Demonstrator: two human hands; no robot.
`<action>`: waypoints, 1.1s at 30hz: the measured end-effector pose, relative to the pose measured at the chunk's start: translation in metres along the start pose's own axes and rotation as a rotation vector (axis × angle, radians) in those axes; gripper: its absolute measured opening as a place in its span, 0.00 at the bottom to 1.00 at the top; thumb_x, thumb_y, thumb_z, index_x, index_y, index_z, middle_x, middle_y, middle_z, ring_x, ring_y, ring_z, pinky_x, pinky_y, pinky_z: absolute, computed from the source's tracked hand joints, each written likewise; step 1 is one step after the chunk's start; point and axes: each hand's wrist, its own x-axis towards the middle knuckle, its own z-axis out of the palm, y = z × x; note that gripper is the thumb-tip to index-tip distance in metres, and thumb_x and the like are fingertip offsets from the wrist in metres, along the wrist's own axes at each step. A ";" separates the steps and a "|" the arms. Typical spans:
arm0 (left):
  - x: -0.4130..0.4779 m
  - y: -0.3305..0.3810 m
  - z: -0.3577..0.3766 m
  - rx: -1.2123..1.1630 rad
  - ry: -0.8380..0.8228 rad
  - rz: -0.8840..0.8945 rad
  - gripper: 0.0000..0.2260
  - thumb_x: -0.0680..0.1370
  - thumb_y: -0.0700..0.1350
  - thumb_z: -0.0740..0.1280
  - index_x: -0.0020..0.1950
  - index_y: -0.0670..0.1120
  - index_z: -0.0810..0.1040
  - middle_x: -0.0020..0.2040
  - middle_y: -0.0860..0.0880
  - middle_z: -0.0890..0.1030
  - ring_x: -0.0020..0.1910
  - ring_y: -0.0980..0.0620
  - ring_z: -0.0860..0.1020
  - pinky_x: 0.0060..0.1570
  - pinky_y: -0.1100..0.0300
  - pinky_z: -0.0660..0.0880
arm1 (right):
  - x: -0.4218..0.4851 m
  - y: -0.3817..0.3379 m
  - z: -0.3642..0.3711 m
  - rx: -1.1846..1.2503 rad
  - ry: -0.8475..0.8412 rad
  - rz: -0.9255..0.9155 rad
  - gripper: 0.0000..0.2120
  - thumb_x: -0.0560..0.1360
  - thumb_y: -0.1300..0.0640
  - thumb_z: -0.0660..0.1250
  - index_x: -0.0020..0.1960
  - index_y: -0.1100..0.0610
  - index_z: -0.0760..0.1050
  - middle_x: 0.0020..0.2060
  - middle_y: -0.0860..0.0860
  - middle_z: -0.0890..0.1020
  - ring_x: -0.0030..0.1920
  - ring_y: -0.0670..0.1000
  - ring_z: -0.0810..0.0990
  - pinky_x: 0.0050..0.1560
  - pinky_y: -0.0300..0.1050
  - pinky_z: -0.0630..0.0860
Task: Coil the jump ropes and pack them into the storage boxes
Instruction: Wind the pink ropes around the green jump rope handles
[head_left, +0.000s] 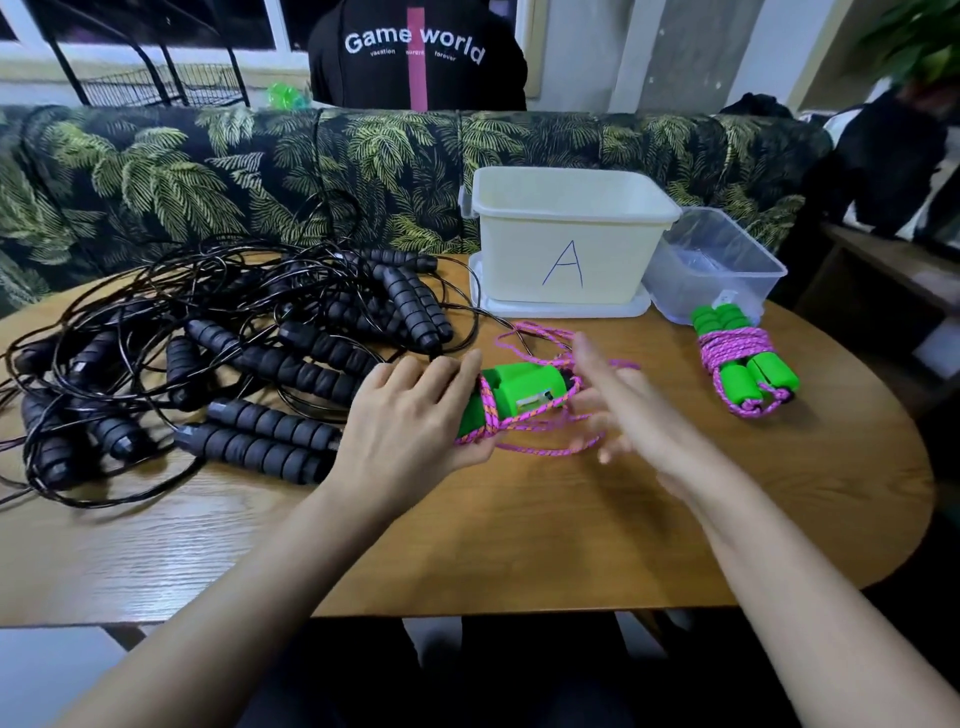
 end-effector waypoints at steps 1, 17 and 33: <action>0.001 0.002 0.000 -0.004 0.006 0.007 0.31 0.75 0.65 0.62 0.64 0.41 0.78 0.48 0.46 0.81 0.41 0.43 0.77 0.41 0.52 0.70 | 0.000 0.000 0.007 0.009 -0.079 0.032 0.28 0.68 0.30 0.59 0.49 0.52 0.81 0.40 0.50 0.86 0.34 0.50 0.81 0.25 0.37 0.69; 0.016 -0.013 -0.012 -0.305 -0.088 -0.277 0.32 0.69 0.70 0.60 0.61 0.48 0.80 0.46 0.51 0.84 0.44 0.47 0.83 0.36 0.55 0.78 | 0.000 0.034 0.020 -0.400 -0.193 -0.091 0.47 0.65 0.22 0.56 0.76 0.48 0.61 0.64 0.43 0.77 0.69 0.49 0.74 0.72 0.49 0.66; 0.015 -0.049 -0.021 -0.333 -0.178 0.061 0.33 0.70 0.72 0.61 0.64 0.50 0.79 0.47 0.54 0.82 0.45 0.51 0.82 0.39 0.64 0.72 | 0.044 0.060 -0.050 1.210 0.183 0.219 0.13 0.80 0.60 0.63 0.48 0.69 0.80 0.36 0.55 0.83 0.25 0.43 0.78 0.26 0.30 0.74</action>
